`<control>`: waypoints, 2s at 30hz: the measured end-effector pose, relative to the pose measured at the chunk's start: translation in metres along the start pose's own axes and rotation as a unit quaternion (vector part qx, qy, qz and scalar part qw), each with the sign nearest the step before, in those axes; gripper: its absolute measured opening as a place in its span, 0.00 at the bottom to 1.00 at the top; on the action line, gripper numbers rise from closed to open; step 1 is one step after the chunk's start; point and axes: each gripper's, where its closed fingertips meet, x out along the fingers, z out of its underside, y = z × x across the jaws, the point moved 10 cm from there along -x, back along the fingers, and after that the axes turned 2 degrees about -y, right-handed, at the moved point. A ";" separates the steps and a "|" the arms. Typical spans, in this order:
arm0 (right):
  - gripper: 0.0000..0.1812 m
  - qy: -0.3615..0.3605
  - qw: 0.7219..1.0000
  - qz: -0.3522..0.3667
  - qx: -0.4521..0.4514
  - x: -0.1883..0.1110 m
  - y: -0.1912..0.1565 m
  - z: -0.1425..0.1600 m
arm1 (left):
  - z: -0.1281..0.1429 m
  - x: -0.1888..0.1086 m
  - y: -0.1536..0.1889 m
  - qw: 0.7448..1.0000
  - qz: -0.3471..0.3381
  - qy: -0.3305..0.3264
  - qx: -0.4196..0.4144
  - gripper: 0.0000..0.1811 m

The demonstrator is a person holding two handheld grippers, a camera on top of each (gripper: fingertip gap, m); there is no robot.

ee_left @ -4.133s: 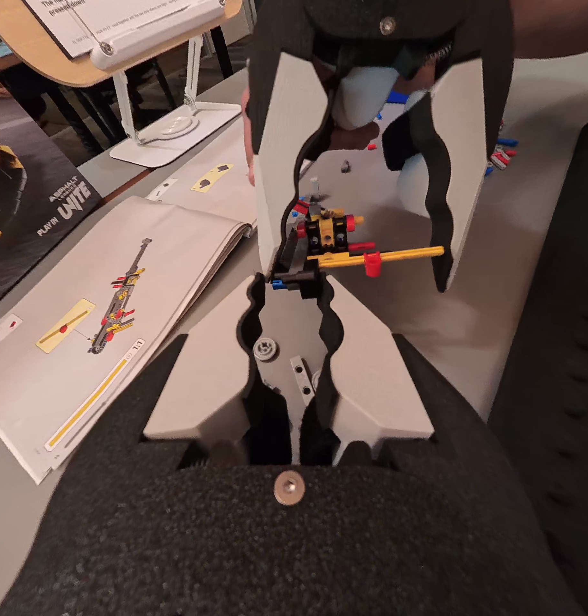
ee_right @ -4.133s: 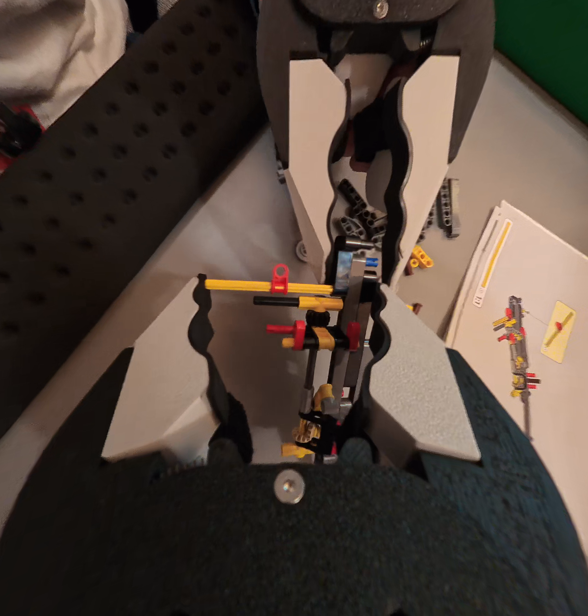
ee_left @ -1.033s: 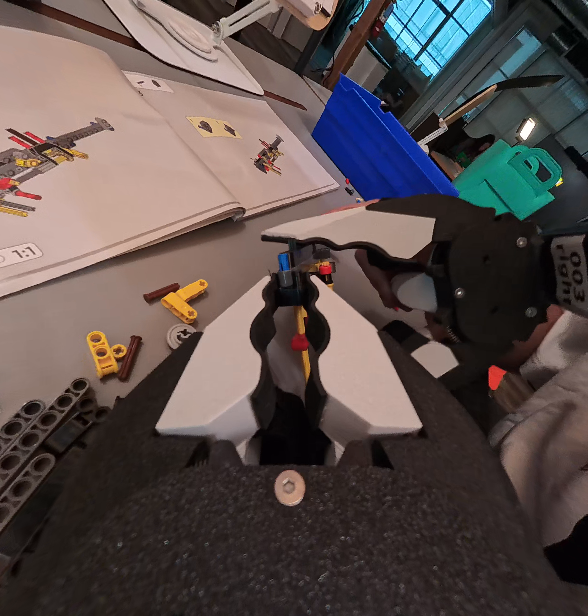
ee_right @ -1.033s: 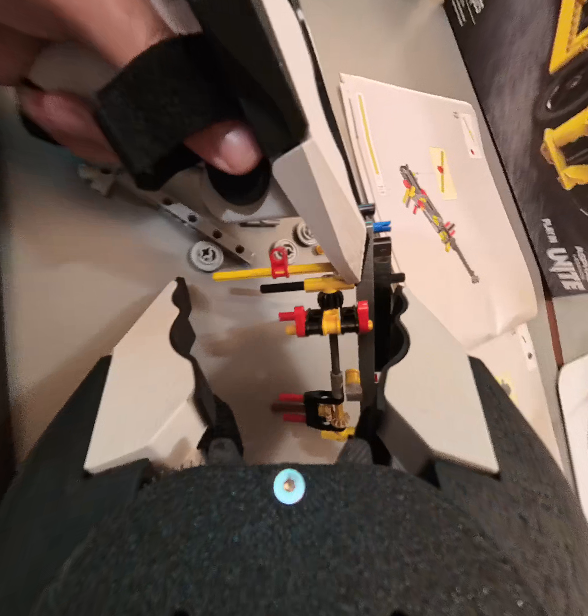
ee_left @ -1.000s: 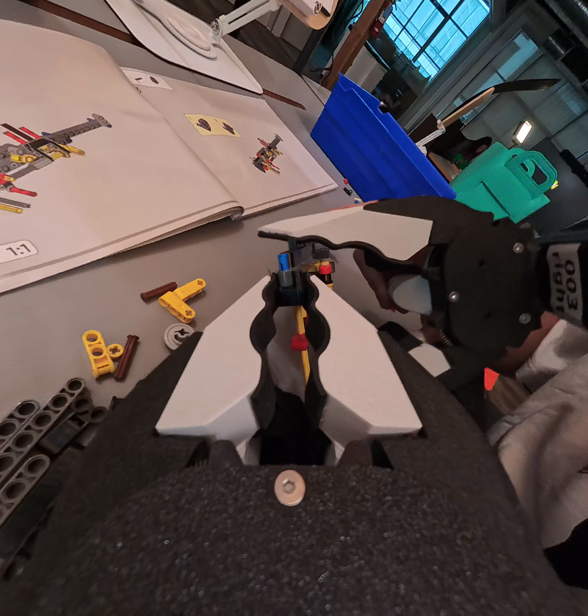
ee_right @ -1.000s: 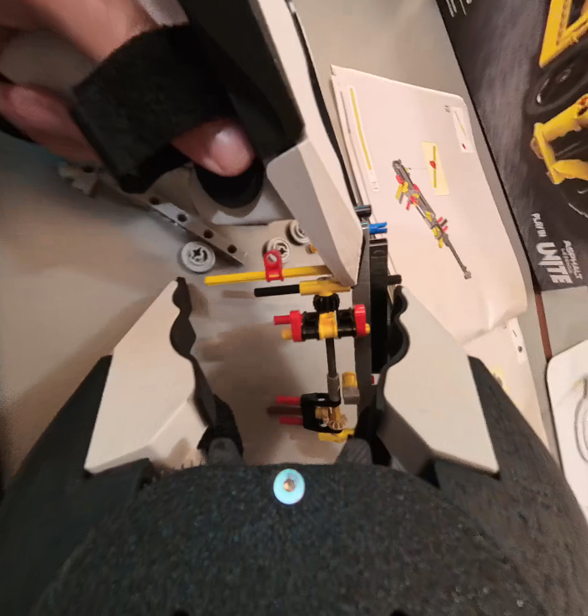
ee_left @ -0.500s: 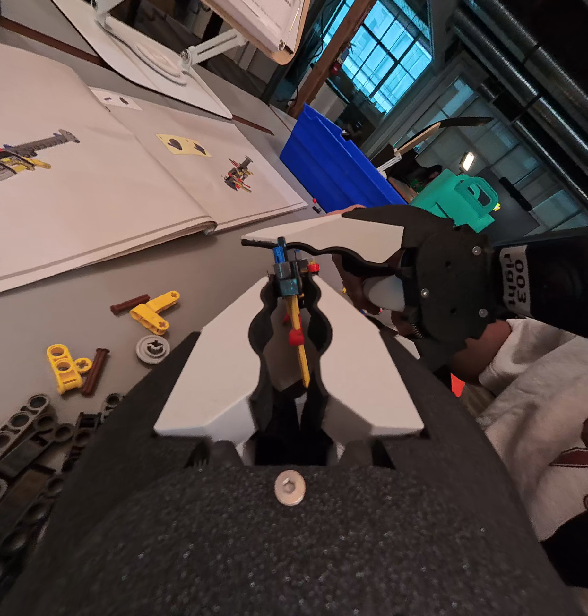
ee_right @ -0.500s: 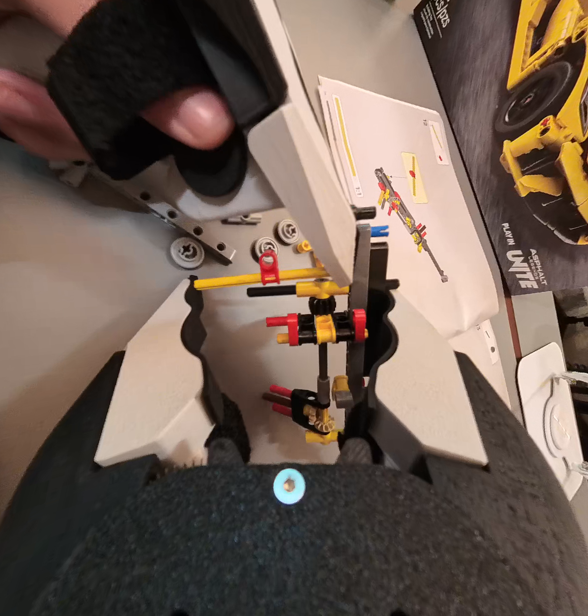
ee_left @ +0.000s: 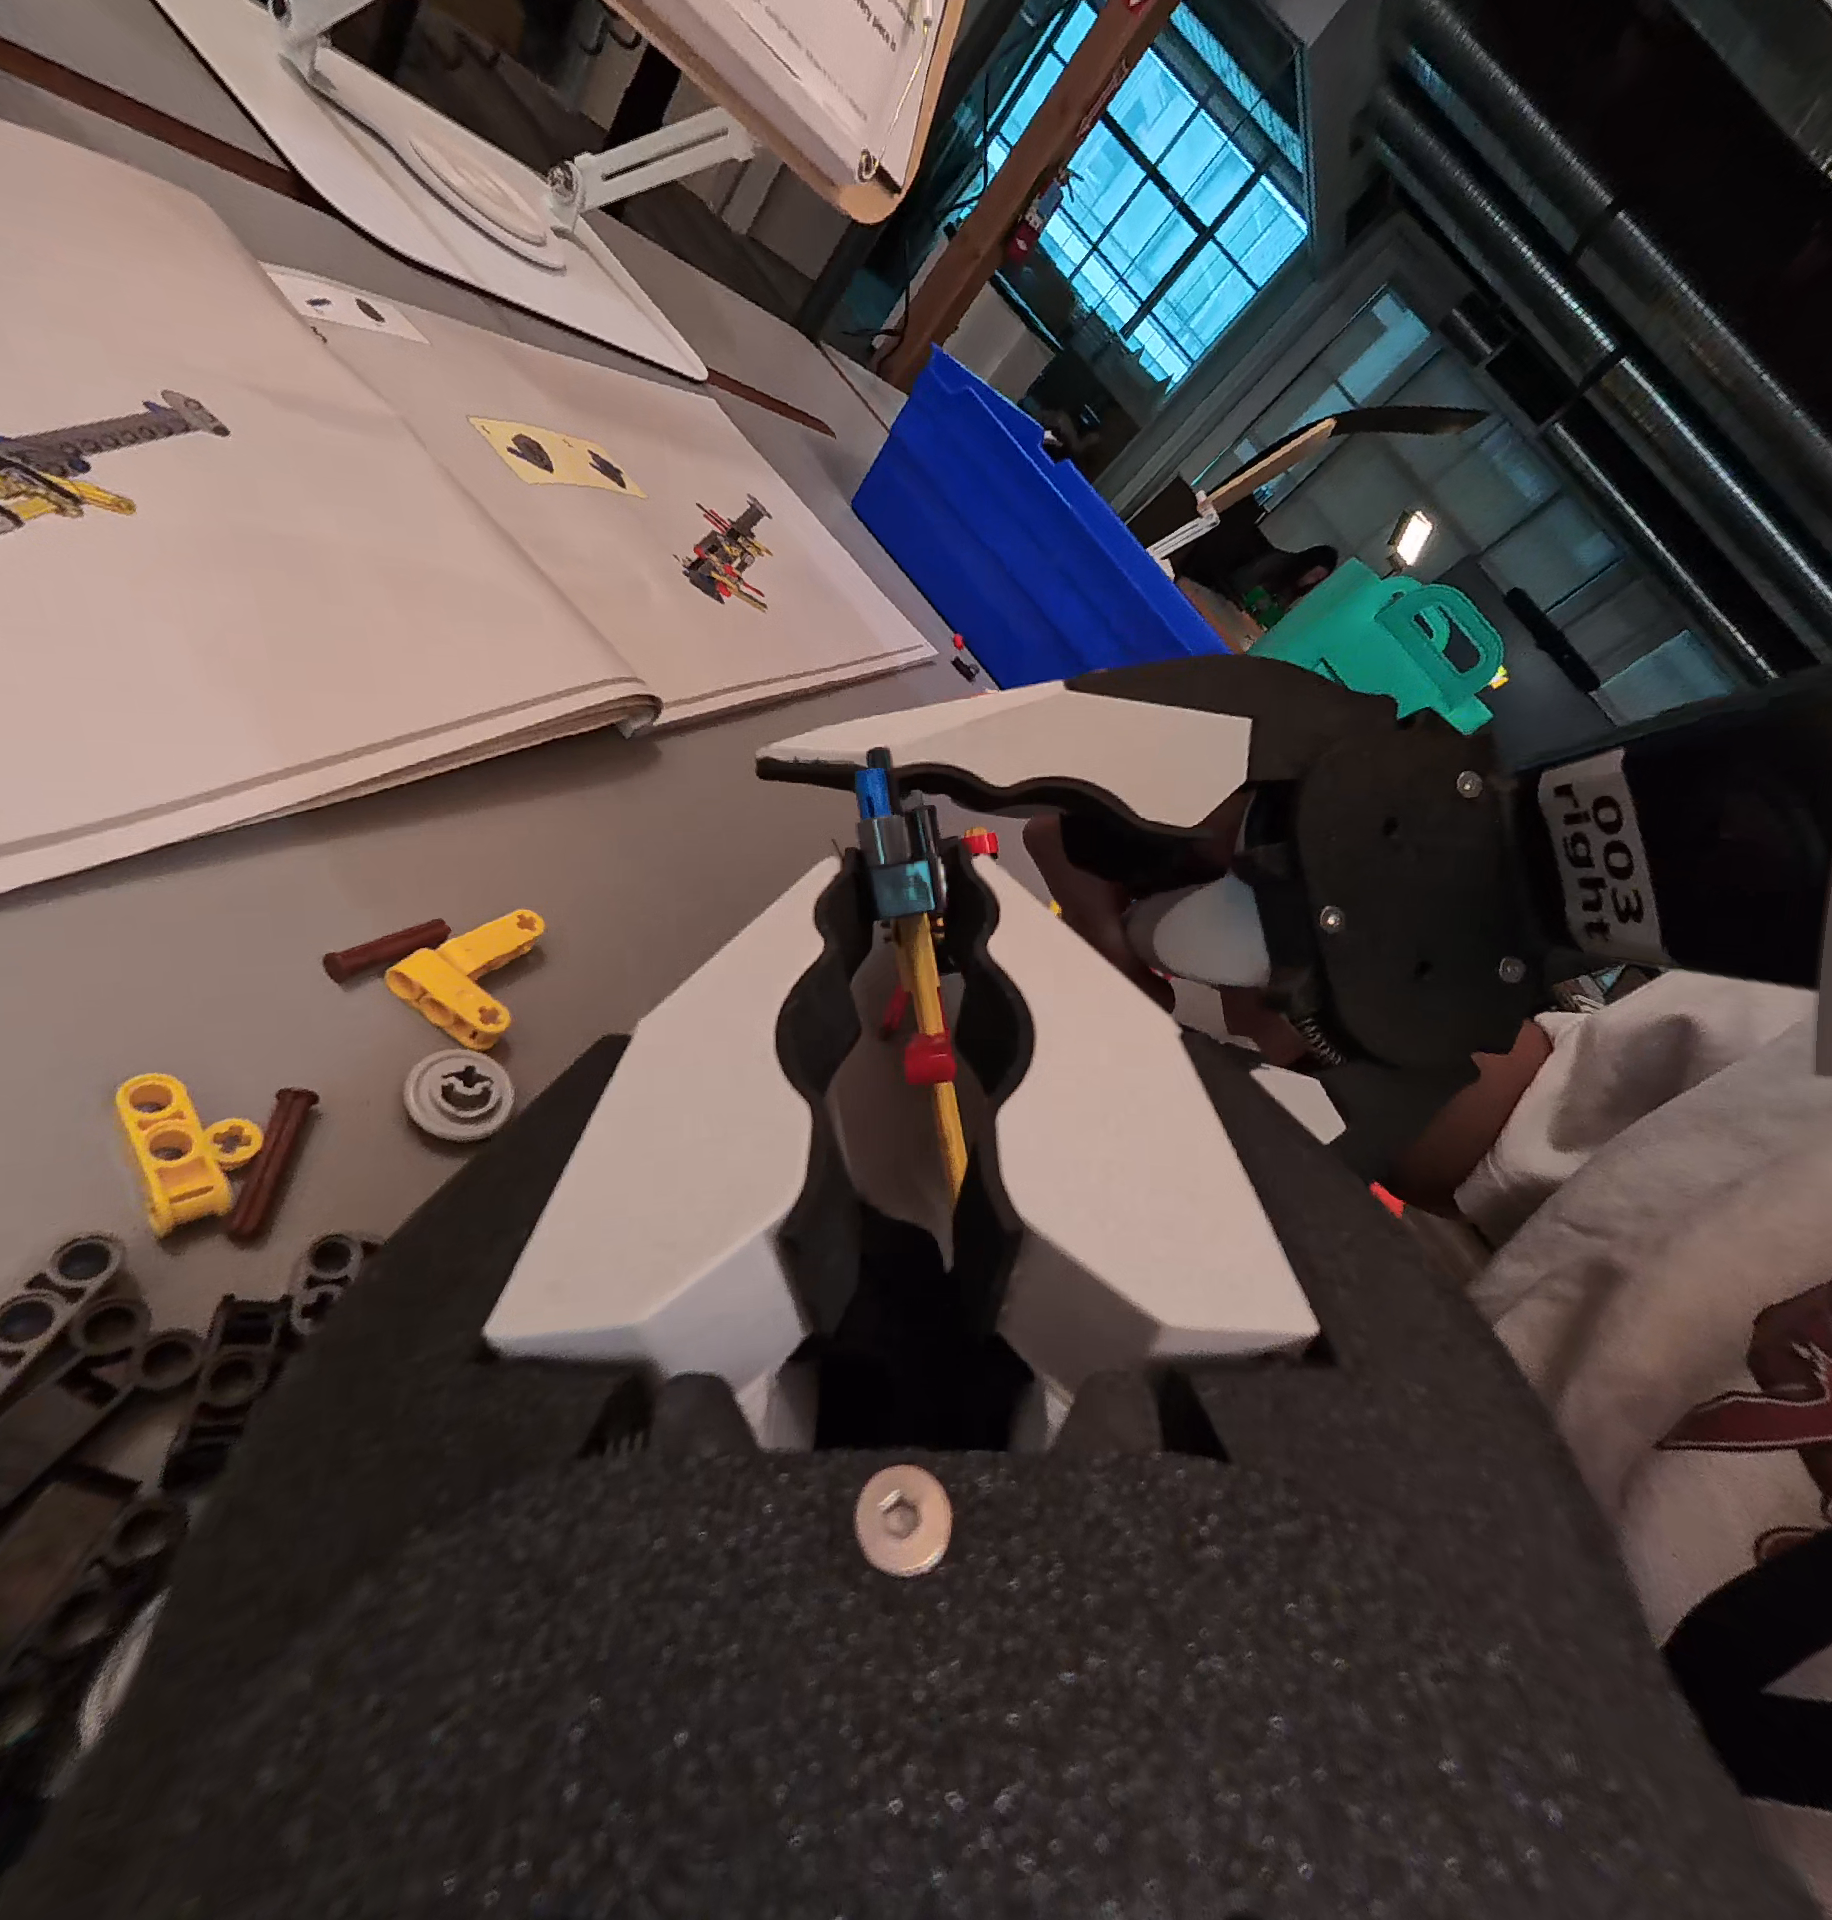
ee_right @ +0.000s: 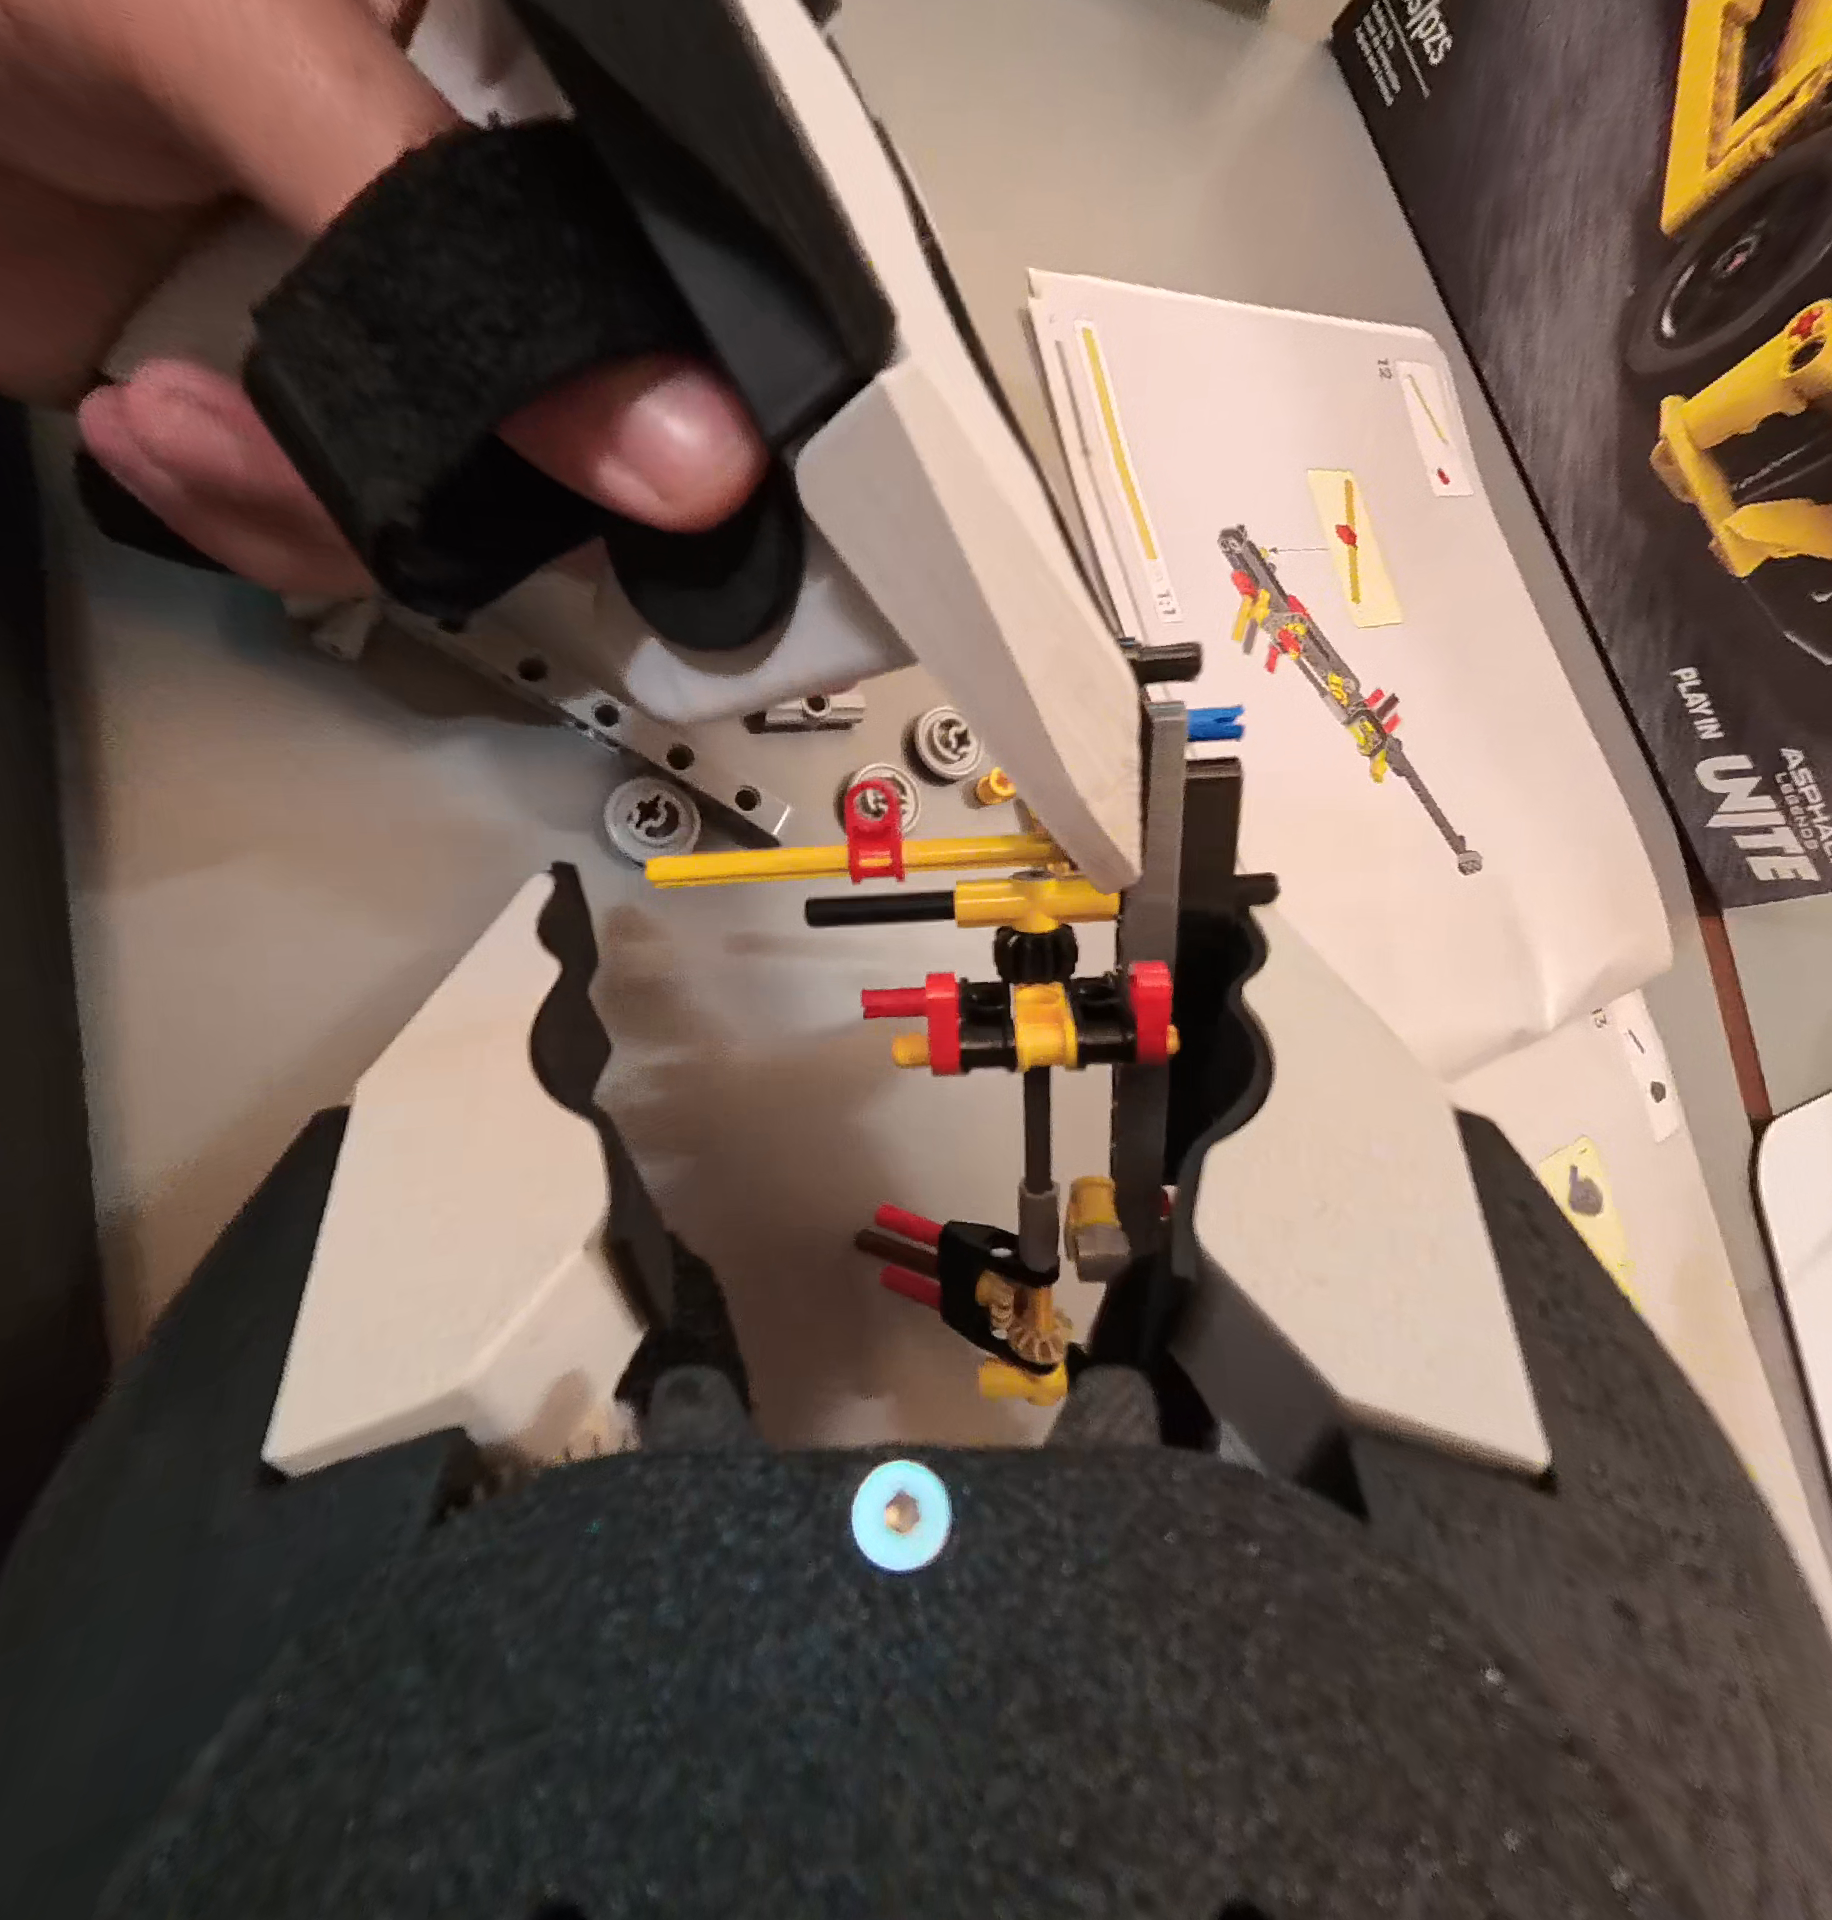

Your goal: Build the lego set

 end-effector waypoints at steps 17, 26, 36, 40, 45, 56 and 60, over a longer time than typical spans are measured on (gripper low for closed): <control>0.56 -0.010 1.000 0.010 -0.019 -0.003 0.000 0.000 | 0.003 -0.002 0.001 1.000 0.021 -0.006 -0.002 0.07; 0.54 -0.012 0.999 0.021 -0.038 -0.001 0.000 0.001 | 0.003 -0.002 0.001 1.000 0.023 -0.002 -0.009 0.07; 0.56 -0.002 0.999 0.001 -0.035 -0.001 0.000 0.004 | 0.005 -0.002 -0.001 1.000 0.021 -0.015 -0.010 0.07; 0.57 0.003 1.000 -0.017 -0.024 -0.003 0.001 0.007 | 0.007 0.000 -0.001 0.999 0.033 -0.029 -0.019 0.07; 0.57 -0.002 0.999 -0.023 -0.028 -0.002 0.001 0.008 | 0.009 0.002 -0.003 0.998 0.033 -0.040 -0.025 0.07; 0.50 0.001 0.999 0.017 -0.039 -0.001 -0.001 0.007 | 0.007 -0.001 -0.005 0.998 -0.024 -0.050 0.011 0.05; 0.60 -0.014 1.000 0.013 -0.024 0.005 -0.005 0.004 | 0.005 0.000 -0.003 0.999 -0.017 -0.046 0.000 0.06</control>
